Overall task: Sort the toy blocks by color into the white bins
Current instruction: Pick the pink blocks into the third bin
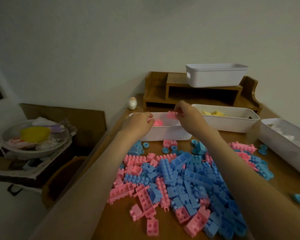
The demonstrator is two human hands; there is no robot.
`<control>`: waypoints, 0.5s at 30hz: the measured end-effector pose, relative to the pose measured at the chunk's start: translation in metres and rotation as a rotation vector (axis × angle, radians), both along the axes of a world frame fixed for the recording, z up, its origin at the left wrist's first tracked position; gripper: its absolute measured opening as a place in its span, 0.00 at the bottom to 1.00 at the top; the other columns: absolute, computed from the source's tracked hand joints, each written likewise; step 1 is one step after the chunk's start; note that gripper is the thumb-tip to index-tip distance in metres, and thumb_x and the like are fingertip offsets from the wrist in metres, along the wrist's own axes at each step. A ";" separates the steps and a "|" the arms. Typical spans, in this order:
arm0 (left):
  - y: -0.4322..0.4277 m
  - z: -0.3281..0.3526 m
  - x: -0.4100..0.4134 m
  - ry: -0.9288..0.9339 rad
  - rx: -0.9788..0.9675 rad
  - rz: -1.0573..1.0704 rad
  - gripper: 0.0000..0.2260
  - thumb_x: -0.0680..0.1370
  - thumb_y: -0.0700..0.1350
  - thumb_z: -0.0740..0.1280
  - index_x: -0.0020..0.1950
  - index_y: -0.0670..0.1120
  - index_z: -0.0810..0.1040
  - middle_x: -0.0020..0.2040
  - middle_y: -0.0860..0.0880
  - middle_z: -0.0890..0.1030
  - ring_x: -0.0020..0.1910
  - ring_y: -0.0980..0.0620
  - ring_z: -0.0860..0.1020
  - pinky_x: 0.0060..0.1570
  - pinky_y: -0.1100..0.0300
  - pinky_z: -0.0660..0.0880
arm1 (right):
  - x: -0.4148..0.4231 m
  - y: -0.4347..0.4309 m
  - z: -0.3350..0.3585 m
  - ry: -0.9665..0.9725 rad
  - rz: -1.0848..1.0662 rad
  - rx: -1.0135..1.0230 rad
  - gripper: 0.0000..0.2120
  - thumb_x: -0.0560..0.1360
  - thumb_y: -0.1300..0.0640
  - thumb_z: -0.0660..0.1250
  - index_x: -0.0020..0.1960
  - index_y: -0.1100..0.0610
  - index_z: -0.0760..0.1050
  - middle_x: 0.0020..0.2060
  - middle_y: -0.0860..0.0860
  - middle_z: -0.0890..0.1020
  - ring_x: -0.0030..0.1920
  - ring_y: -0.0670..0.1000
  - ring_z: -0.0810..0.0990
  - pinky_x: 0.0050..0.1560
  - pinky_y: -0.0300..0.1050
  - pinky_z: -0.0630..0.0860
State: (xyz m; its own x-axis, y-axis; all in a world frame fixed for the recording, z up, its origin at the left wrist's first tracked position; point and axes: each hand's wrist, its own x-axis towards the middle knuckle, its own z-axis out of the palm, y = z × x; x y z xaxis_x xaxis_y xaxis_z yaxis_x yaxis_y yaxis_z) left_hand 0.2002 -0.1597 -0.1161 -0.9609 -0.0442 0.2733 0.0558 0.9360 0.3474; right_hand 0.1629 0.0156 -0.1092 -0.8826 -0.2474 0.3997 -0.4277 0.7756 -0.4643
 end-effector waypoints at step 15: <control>-0.029 0.021 0.128 -0.493 -0.198 -0.322 0.19 0.74 0.50 0.69 0.62 0.52 0.67 0.56 0.50 0.66 0.57 0.51 0.67 0.57 0.55 0.68 | 0.122 -0.006 -0.003 -0.269 0.651 0.292 0.15 0.75 0.48 0.66 0.61 0.48 0.72 0.55 0.44 0.74 0.54 0.42 0.70 0.55 0.36 0.68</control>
State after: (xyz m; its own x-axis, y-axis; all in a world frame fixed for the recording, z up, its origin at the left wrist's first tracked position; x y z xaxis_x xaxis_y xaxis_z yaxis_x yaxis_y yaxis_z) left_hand 0.3283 -0.1885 -0.0952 -0.9329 0.2750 -0.2328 0.2233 0.9484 0.2253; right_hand 0.2846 0.0096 -0.1117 -0.5801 -0.8140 0.0301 -0.7421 0.5129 -0.4316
